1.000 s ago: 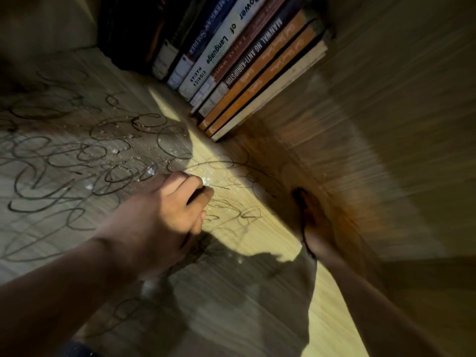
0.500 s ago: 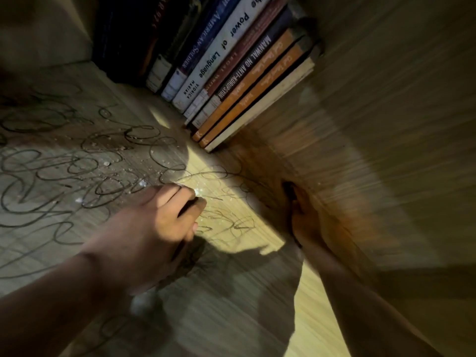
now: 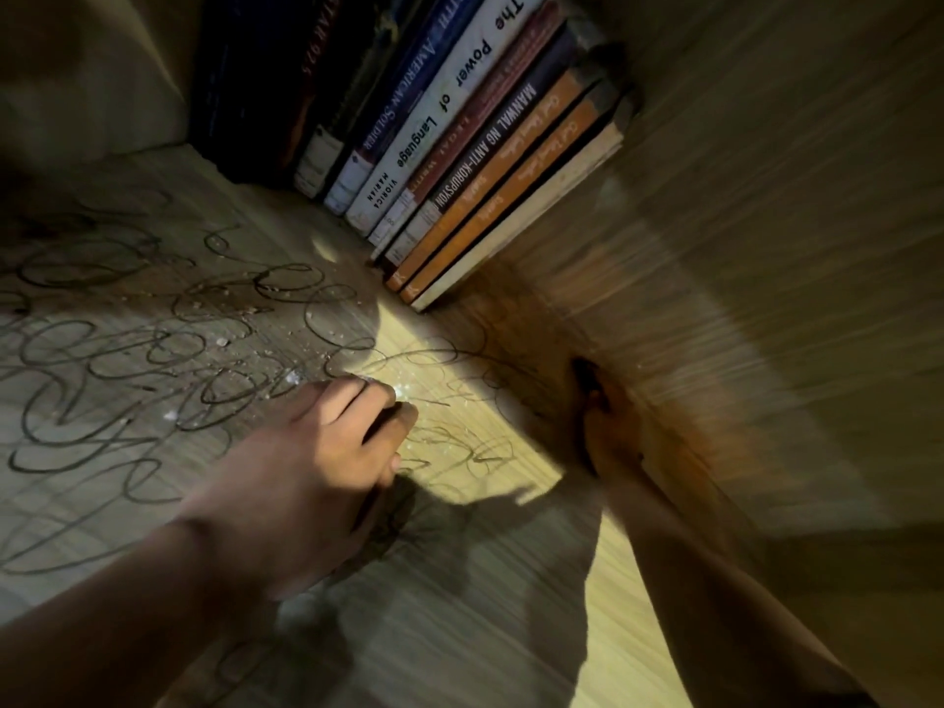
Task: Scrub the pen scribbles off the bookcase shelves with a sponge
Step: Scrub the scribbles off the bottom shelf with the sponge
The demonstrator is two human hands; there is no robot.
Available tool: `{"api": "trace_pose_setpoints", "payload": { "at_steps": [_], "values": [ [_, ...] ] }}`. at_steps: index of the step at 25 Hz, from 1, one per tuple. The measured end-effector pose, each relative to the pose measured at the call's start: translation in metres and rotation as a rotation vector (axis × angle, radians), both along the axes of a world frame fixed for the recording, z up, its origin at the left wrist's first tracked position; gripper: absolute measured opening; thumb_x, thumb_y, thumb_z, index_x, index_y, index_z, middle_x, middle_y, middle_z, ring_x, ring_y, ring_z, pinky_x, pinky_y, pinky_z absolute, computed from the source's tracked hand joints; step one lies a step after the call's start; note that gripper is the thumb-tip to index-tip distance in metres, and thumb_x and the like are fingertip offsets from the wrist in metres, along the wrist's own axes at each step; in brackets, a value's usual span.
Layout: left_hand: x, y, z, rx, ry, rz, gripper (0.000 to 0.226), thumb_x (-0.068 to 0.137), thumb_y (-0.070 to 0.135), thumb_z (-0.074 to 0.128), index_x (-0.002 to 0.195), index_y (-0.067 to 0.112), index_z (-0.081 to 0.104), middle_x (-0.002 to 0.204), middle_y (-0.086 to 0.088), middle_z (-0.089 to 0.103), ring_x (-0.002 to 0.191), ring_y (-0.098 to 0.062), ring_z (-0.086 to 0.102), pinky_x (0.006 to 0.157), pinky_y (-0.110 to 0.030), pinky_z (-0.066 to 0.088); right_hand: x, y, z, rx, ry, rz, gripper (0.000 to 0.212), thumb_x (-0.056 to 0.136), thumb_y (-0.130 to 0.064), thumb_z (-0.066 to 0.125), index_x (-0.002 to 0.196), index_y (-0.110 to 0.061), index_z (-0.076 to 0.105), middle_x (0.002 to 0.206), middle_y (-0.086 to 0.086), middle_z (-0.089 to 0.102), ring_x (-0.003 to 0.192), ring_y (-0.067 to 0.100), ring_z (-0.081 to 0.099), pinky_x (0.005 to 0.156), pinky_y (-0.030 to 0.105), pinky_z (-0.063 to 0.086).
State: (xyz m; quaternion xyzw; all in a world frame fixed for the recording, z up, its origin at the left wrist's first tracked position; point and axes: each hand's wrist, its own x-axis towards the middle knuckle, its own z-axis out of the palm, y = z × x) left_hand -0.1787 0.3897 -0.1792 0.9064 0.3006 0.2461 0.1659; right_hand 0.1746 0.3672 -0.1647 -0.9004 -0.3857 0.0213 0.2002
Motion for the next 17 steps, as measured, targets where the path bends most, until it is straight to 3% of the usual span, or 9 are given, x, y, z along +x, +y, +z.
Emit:
{"api": "trace_pose_setpoints", "payload": {
  "at_steps": [2,3,4,6,9,12,15,17],
  "values": [
    [0.0,-0.001,0.002,-0.006,-0.01,-0.005,0.048,0.088,0.032,0.038,0.125,0.009,0.058,0.11,-0.008,0.058,0.094,-0.028,0.056,0.076,-0.038,0.053,0.008,0.037,-0.011,0.005,0.097,-0.137,0.052,0.088,-0.067,0.032,0.125,-0.039,0.054,0.133,0.0,0.054,0.121,0.031,0.052,0.103,0.043,0.035],
    [0.001,-0.001,0.002,-0.001,-0.014,-0.007,0.047,0.089,0.033,0.037,0.124,0.009,0.058,0.111,-0.009,0.058,0.095,-0.029,0.056,0.076,-0.038,0.053,0.001,0.058,-0.014,0.001,0.117,-0.155,0.059,0.083,-0.071,0.029,0.123,-0.036,0.055,0.131,0.003,0.056,0.12,0.035,0.053,0.102,0.051,0.038],
    [0.001,0.0,0.001,-0.002,-0.013,-0.008,0.048,0.089,0.034,0.036,0.125,0.01,0.058,0.111,-0.008,0.058,0.095,-0.029,0.056,0.076,-0.039,0.053,-0.015,0.077,-0.011,-0.015,0.07,-0.152,0.057,0.086,-0.064,0.029,0.125,-0.032,0.055,0.132,0.006,0.055,0.121,0.035,0.052,0.101,0.052,0.039],
    [0.001,0.0,0.0,0.003,-0.016,0.002,0.05,0.088,0.036,0.035,0.127,0.011,0.056,0.112,-0.008,0.057,0.096,-0.029,0.056,0.074,-0.04,0.054,-0.045,0.093,-0.012,-0.011,-0.044,0.053,0.043,0.098,-0.036,0.036,0.135,-0.023,0.052,0.14,0.006,0.05,0.127,0.029,0.046,0.108,0.042,0.034],
    [0.0,0.0,0.001,0.021,-0.028,0.012,0.049,0.087,0.033,0.036,0.125,0.009,0.058,0.107,-0.008,0.058,0.09,-0.028,0.057,0.069,-0.039,0.055,-0.032,0.043,0.002,0.061,0.075,0.393,0.041,0.099,-0.014,0.042,0.136,-0.029,0.053,0.144,-0.007,0.047,0.134,0.012,0.039,0.114,0.028,0.025],
    [0.004,0.0,0.0,0.077,-0.018,0.014,0.047,0.087,0.03,0.036,0.12,0.007,0.062,0.105,-0.01,0.059,0.088,-0.03,0.056,0.071,-0.044,0.052,0.022,-0.018,0.0,0.017,0.066,0.186,0.038,0.102,-0.024,0.037,0.133,-0.042,0.052,0.144,-0.01,0.046,0.131,0.012,0.041,0.113,0.033,0.027],
    [0.004,0.0,-0.001,0.068,-0.016,0.019,0.047,0.088,0.03,0.037,0.121,0.008,0.062,0.107,-0.01,0.059,0.09,-0.031,0.056,0.074,-0.044,0.052,0.027,0.026,-0.01,0.054,0.095,-0.153,0.05,0.094,-0.055,0.031,0.136,-0.035,0.047,0.143,0.002,0.048,0.13,0.03,0.044,0.108,0.052,0.034],
    [0.003,0.0,-0.001,0.07,-0.03,0.019,0.046,0.087,0.03,0.038,0.119,0.008,0.062,0.106,-0.01,0.06,0.09,-0.03,0.057,0.075,-0.043,0.052,-0.009,0.042,-0.011,0.002,0.011,-0.032,0.052,0.095,-0.051,0.03,0.139,-0.029,0.045,0.145,0.001,0.045,0.132,0.026,0.041,0.112,0.048,0.03]
  ]
}}
